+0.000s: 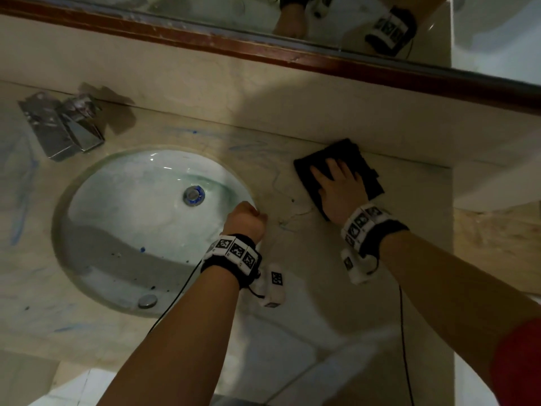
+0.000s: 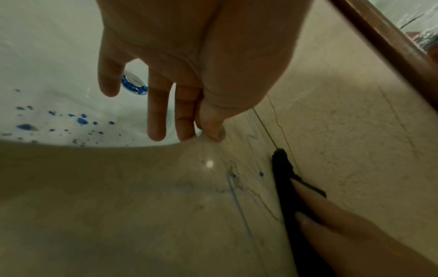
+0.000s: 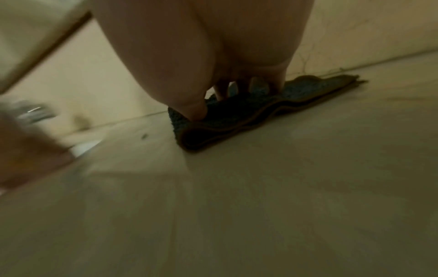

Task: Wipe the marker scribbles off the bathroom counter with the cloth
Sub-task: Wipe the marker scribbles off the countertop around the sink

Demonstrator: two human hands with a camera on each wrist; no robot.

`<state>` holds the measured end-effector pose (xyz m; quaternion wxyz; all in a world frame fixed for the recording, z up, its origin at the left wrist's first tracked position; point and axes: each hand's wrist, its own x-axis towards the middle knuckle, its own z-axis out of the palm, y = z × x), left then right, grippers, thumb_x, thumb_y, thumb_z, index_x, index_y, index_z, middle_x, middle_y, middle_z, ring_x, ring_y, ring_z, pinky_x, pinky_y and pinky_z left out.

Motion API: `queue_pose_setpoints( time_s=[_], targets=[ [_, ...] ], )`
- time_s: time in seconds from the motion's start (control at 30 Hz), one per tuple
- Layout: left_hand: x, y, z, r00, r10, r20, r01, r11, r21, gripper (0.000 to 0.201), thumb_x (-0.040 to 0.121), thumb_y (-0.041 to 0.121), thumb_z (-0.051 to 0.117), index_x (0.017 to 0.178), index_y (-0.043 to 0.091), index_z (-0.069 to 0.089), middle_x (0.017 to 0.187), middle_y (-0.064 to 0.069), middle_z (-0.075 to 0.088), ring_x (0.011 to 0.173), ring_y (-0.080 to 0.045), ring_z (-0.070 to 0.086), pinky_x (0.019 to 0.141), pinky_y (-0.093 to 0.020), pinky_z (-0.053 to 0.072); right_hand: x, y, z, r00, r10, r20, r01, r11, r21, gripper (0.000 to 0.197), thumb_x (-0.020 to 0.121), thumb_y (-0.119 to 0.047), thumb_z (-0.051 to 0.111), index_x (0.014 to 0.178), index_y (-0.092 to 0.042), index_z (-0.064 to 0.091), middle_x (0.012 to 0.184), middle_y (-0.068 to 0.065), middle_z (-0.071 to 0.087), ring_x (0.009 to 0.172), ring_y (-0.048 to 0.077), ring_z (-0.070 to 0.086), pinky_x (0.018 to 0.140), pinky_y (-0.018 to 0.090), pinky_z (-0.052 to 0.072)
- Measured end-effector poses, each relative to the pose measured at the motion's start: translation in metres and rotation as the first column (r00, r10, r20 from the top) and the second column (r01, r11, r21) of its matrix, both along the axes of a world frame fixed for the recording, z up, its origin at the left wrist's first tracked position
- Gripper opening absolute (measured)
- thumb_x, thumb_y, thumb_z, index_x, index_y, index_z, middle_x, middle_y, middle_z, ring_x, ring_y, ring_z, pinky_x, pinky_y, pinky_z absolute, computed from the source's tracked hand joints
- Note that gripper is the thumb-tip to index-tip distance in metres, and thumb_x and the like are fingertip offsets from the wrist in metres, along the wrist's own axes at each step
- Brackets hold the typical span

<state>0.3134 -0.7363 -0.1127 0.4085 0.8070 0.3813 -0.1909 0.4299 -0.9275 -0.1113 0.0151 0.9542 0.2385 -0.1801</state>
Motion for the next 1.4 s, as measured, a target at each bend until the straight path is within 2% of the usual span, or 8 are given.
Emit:
queue_pose_setpoints(
  time_s=[0.13, 0.27, 0.4, 0.77, 1.0, 1.1, 1.2, 1.4],
  targets=[
    [0.001, 0.0, 0.001, 1.0, -0.002, 0.003, 0.002, 1.0, -0.003, 0.023, 0.089, 0.029, 0.062, 0.103, 0.011, 0.058, 0.112, -0.011, 0.062, 0.101, -0.028, 0.058, 0.075, -0.025, 0.037, -0.034, -0.021, 0.002, 0.999, 0.044, -0.014, -0.044, 0.999, -0.024, 0.056, 0.102, -0.034, 0.031, 0.153, -0.037, 0.01, 0.162, 0.002, 0.003, 0.148, 0.027, 0.005, 0.117, 0.054, 0.014],
    [-0.001, -0.002, 0.005, 1.0, -0.006, -0.002, 0.006, 1.0, 0.016, 0.022, 0.09, 0.031, 0.06, 0.102, 0.013, 0.056, 0.112, -0.011, 0.062, 0.089, -0.024, 0.053, 0.074, -0.026, 0.038, 0.002, 0.009, 0.003, 0.999, -0.005, -0.038, 0.006, 1.0, 0.014, 0.055, 0.101, -0.034, 0.033, 0.152, -0.039, 0.013, 0.162, 0.001, 0.002, 0.148, 0.028, 0.004, 0.117, 0.057, 0.013],
    [0.002, -0.003, 0.008, 1.0, -0.014, -0.024, 0.015, 0.999, 0.028, 0.029, 0.091, 0.031, 0.06, 0.111, 0.01, 0.057, 0.116, -0.013, 0.062, 0.104, -0.031, 0.058, 0.077, -0.026, 0.038, 0.024, 0.025, 0.002, 0.994, -0.025, -0.109, 0.026, 1.0, 0.008, 0.055, 0.1, -0.034, 0.031, 0.152, -0.039, 0.012, 0.162, 0.001, -0.001, 0.148, 0.029, 0.003, 0.117, 0.059, 0.01],
    [0.001, -0.007, 0.006, 0.999, -0.036, -0.023, 0.039, 0.994, 0.102, 0.032, 0.091, 0.032, 0.059, 0.112, 0.008, 0.059, 0.12, -0.014, 0.062, 0.109, -0.033, 0.058, 0.083, -0.029, 0.042, -0.03, -0.009, 0.005, 0.998, -0.039, -0.047, 0.039, 0.999, 0.011, 0.054, 0.102, -0.034, 0.031, 0.152, -0.038, 0.011, 0.162, 0.001, 0.001, 0.148, 0.027, 0.003, 0.118, 0.055, 0.011],
    [-0.012, -0.009, 0.01, 0.996, -0.092, -0.006, 0.092, 0.988, 0.128, 0.029, 0.089, 0.041, 0.057, 0.104, 0.016, 0.061, 0.112, -0.012, 0.065, 0.102, -0.032, 0.06, 0.094, -0.039, 0.047, -0.061, -0.023, 0.006, 0.995, -0.078, -0.067, 0.078, 0.997, -0.008, 0.055, 0.102, -0.034, 0.03, 0.152, -0.039, 0.009, 0.162, 0.0, -0.001, 0.149, 0.026, 0.001, 0.118, 0.054, 0.009],
    [-0.026, -0.007, 0.011, 0.987, -0.161, -0.007, 0.161, 0.982, 0.096, 0.015, 0.089, 0.035, 0.057, 0.094, 0.021, 0.059, 0.107, -0.009, 0.066, 0.101, -0.031, 0.06, 0.096, -0.046, 0.046, -0.072, -0.024, 0.009, 0.991, -0.108, -0.082, 0.108, 0.994, -0.01, 0.055, 0.102, -0.033, 0.03, 0.153, -0.039, 0.008, 0.162, 0.0, -0.002, 0.149, 0.026, 0.0, 0.118, 0.054, 0.009],
    [-0.046, -0.002, 0.011, 0.973, -0.23, 0.009, 0.229, 0.972, 0.055, 0.004, 0.085, 0.025, 0.063, 0.088, 0.023, 0.062, 0.107, -0.007, 0.068, 0.101, -0.028, 0.061, 0.092, -0.038, 0.05, -0.083, -0.02, 0.01, 0.987, -0.137, -0.082, 0.137, 0.991, -0.011, 0.055, 0.102, -0.032, 0.03, 0.153, -0.038, 0.008, 0.163, -0.001, -0.002, 0.149, 0.026, 0.0, 0.118, 0.054, 0.009],
    [-0.072, 0.006, 0.008, 0.954, -0.298, 0.023, 0.299, 0.954, -0.013, 0.017, 0.077, 0.01, 0.068, 0.084, 0.024, 0.063, 0.094, -0.002, 0.068, 0.091, -0.021, 0.065, 0.078, -0.026, 0.05, -0.122, -0.018, 0.011, 0.987, -0.116, -0.108, 0.116, 0.993, -0.012, 0.055, 0.102, -0.032, 0.03, 0.152, -0.038, 0.009, 0.163, -0.001, -0.003, 0.149, 0.026, -0.002, 0.119, 0.054, 0.009]
  ],
)
